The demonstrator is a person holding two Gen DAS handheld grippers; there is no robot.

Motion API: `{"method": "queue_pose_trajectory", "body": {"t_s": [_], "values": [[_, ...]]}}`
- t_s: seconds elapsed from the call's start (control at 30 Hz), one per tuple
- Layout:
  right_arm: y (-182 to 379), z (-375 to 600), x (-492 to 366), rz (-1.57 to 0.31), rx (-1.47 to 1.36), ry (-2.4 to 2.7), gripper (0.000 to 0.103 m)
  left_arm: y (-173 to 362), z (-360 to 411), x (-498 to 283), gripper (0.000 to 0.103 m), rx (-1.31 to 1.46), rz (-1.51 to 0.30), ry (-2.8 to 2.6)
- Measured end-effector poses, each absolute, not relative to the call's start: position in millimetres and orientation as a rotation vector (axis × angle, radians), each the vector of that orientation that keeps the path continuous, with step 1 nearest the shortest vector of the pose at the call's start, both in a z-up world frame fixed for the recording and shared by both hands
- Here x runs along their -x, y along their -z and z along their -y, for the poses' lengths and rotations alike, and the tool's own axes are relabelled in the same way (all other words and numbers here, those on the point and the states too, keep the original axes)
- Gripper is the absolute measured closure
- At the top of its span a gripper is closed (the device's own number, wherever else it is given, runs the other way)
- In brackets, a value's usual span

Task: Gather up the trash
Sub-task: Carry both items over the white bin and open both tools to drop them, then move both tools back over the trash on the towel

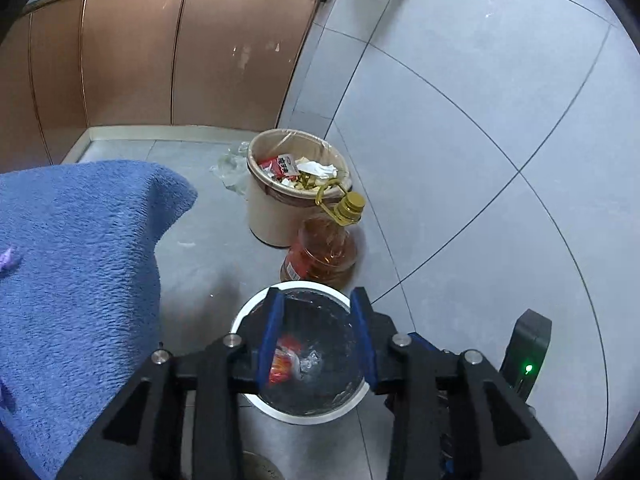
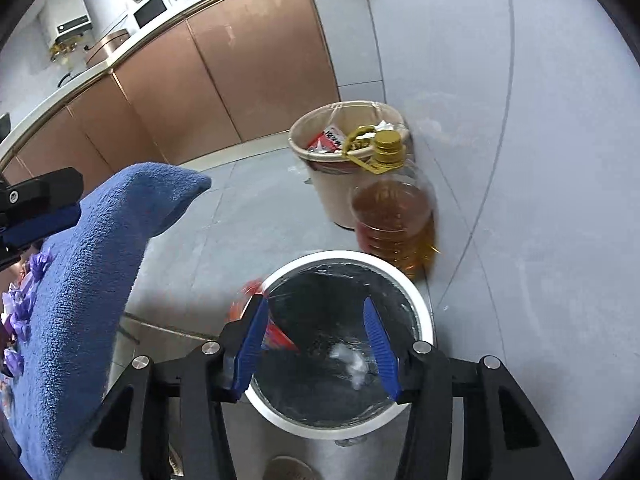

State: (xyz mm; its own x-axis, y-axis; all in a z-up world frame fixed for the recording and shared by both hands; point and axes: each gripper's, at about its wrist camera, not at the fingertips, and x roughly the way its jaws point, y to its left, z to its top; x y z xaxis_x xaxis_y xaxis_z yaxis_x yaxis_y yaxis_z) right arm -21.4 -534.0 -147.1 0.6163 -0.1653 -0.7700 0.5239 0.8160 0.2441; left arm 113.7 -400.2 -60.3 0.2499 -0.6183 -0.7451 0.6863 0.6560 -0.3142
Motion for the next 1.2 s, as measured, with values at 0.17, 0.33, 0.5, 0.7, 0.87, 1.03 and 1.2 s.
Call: {"method": "queue_pose_trajectory", "body": {"t_s": [0.17,0.33,0.5,0.7,0.87,1.03,1.2], "values": [[130,525,31,-0.779,-0.486,0.41,0.055,40,377,-99,0.07,-0.104,-0.898,0.851],[103,500,36,-0.737,-0.456,0.371,0.055,16,336,-83,0.07,-0.119,-0.821,0.786],[75,461,44,-0.694,-0.409,0.309,0.055,-2,283,-51,0.07,-0.175,-0.713,0.668],[51,417,55,-0.67,-0.358,0.246,0.055,-6,223,-17,0.07,-0.237,-0.661,0.548],[35,383,59,-0.671,-0.305,0.19,0.055,-8,179,-5,0.07,-0.234,-0.653,0.475],[25,351,59,-0.684,-0.263,0.144,0.055,-12,143,3,0.07,-0.215,-0.633,0.419],[21,325,53,-0.706,-0.226,0.117,0.055,-12,115,4,0.07,-0.192,-0.627,0.392]]}}
